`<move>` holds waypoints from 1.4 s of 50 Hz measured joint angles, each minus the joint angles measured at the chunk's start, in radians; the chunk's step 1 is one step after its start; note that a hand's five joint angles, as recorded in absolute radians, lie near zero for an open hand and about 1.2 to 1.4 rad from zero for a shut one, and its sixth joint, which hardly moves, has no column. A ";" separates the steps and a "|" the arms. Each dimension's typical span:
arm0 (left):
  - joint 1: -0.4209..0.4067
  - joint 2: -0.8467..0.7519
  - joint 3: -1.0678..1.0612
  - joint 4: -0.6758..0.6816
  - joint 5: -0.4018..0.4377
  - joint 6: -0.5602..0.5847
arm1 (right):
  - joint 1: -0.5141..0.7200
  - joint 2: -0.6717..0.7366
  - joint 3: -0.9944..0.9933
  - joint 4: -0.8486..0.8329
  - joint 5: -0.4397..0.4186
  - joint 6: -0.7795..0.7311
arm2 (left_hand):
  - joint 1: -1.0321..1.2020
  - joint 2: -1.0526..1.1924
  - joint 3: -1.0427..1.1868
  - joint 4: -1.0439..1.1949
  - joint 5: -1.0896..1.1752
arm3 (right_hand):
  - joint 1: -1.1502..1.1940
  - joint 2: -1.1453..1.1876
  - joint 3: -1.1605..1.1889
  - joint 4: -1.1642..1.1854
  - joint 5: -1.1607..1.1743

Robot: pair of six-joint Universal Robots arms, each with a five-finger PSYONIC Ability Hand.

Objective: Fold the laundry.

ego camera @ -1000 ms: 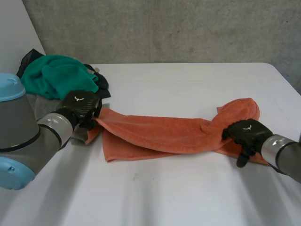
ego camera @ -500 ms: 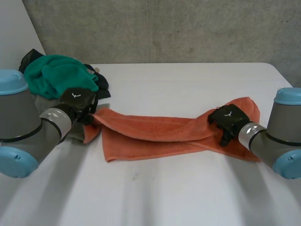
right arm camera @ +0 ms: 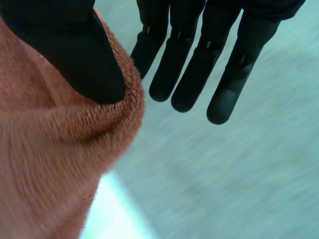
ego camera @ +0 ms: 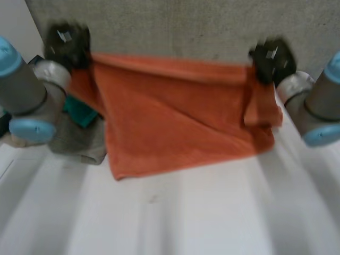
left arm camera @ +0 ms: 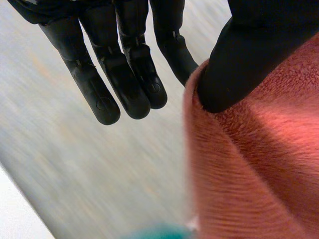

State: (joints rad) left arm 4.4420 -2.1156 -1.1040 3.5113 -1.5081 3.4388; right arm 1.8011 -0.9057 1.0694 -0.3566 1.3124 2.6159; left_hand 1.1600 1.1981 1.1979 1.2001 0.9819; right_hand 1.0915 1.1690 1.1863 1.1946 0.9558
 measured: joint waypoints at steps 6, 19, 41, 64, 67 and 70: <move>0.002 0.076 0.100 0.195 -0.056 -0.077 | -0.010 -0.081 -0.104 -0.192 0.015 0.087 | 0.000 0.000 0.000 0.000 0.000 | 0.000 0.000 0.000 0.002 0.002; 0.010 0.297 -0.189 0.075 0.017 -0.106 | -0.085 -0.165 -0.082 0.075 -0.175 0.132 | 0.000 0.000 0.000 0.000 0.000 | 0.000 0.000 0.000 0.002 0.034; 0.000 0.237 -0.746 0.017 0.133 0.036 | -0.140 0.031 0.208 0.505 -0.178 -0.200 | 0.000 0.000 0.001 0.003 0.006 | -0.345 -0.420 -0.427 -0.433 -0.375; 0.037 0.279 -0.707 -0.014 0.125 -0.005 | -0.286 -0.203 0.536 0.410 -0.133 -0.055 | 0.000 0.000 0.001 0.003 0.006 | -0.629 -0.706 -0.725 -0.747 -0.700; 0.045 0.276 -0.695 -0.015 0.125 -0.006 | -0.307 -0.159 0.550 0.370 -0.150 -0.191 | 0.000 0.000 0.001 0.003 0.006 | -0.600 -0.684 -0.701 -0.709 -0.645; 0.050 0.273 -0.684 -0.018 0.126 -0.006 | -0.313 -0.131 0.546 0.330 -0.171 -0.237 | 0.000 0.000 0.001 0.003 0.006 | -0.531 -0.611 -0.632 -0.637 -0.568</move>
State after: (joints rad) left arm 4.4924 -1.8428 -1.7878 3.4932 -1.3826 3.4329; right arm 1.4876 -1.0367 1.6153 -0.0265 1.1417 2.3787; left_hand 1.1601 1.1985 1.1985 1.2033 0.9878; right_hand 0.5600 0.5581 0.5543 0.5575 0.3878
